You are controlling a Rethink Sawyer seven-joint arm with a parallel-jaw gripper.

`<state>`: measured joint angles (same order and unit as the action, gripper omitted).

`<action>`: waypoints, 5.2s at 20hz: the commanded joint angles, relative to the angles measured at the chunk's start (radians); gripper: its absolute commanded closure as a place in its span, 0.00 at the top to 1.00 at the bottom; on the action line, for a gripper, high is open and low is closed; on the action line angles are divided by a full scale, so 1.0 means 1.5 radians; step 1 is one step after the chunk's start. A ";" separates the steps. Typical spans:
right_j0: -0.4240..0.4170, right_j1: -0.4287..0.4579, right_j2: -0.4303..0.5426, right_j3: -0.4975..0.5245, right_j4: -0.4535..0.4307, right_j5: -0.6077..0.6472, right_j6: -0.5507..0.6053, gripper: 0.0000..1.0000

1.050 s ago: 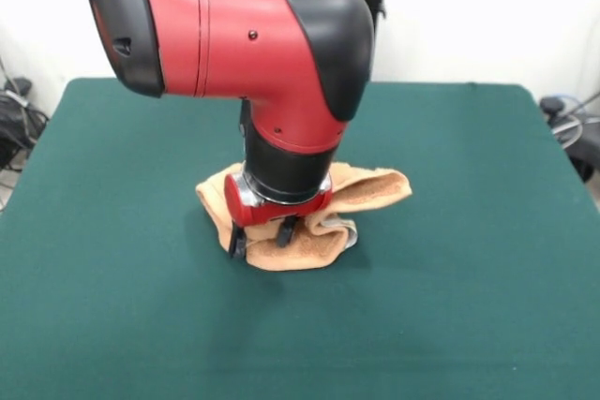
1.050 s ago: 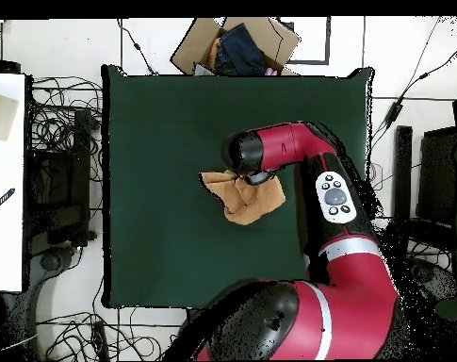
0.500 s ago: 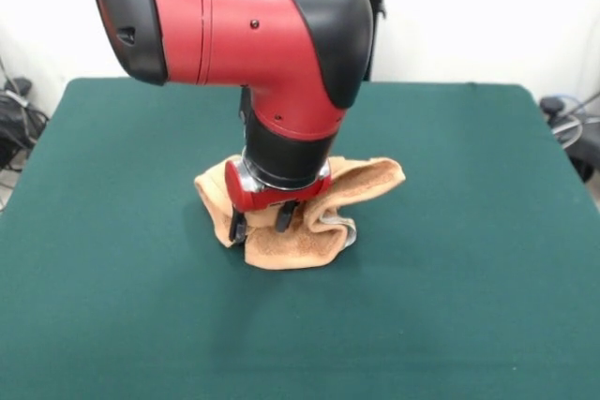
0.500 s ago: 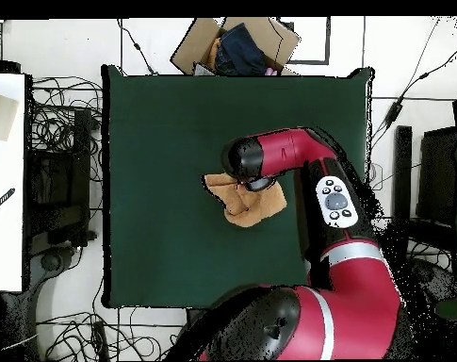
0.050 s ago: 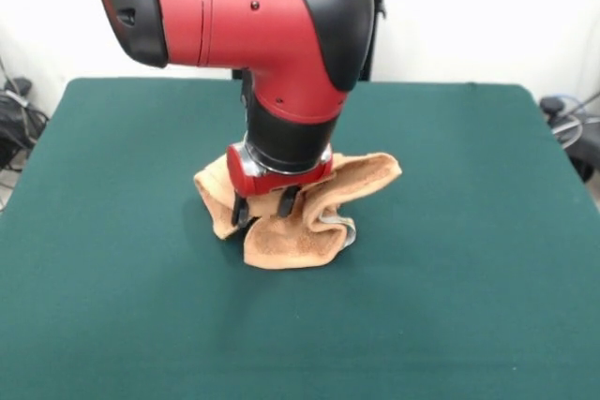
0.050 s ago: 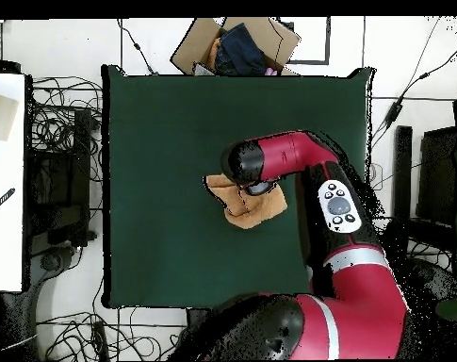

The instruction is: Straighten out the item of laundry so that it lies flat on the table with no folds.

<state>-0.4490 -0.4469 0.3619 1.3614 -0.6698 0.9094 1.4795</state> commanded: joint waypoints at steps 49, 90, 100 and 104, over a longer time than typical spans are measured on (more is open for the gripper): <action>-0.046 -0.241 0.007 0.280 0.122 0.141 -0.035 1.00; -0.082 -0.028 0.059 0.056 0.142 0.203 -0.091 1.00; -0.080 -0.027 0.056 0.066 0.127 0.162 -0.084 1.00; -0.077 -0.021 0.054 0.057 0.110 0.136 -0.084 1.00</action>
<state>-0.5761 -0.5011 0.3666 1.4627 -0.4769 1.1703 1.4795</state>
